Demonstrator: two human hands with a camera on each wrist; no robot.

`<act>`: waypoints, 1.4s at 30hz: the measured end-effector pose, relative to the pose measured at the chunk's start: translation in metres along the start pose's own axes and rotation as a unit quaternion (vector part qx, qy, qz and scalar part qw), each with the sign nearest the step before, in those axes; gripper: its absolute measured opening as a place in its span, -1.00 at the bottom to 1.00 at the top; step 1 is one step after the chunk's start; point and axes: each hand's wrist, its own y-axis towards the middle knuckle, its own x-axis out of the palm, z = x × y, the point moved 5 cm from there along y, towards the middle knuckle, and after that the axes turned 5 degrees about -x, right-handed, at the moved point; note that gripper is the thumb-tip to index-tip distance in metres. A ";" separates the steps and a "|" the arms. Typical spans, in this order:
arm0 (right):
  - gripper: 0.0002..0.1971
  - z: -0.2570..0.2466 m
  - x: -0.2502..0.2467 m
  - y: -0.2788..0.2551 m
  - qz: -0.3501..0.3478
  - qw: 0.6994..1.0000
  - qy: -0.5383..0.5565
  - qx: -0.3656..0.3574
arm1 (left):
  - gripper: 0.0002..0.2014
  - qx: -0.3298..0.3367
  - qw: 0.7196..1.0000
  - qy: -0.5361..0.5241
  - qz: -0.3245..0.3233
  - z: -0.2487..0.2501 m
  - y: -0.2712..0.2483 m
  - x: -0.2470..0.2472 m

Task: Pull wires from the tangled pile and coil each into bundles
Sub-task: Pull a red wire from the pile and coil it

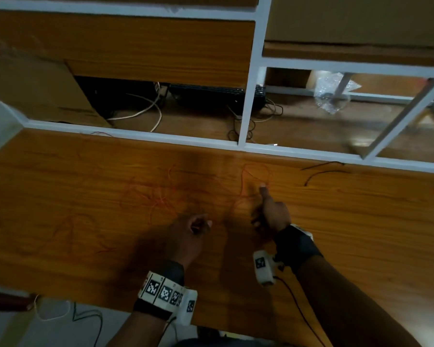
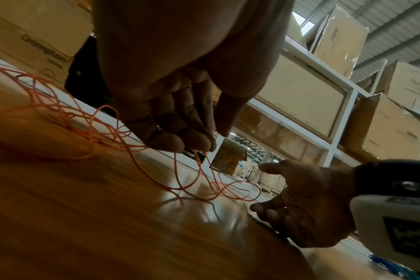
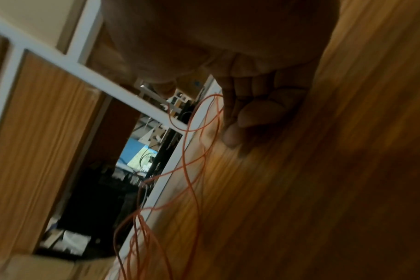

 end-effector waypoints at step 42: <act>-0.73 -0.075 -0.204 -0.110 0.219 0.917 -0.079 -0.325 | -0.86 0.123 0.966 0.002 -0.229 0.113 0.046 -0.011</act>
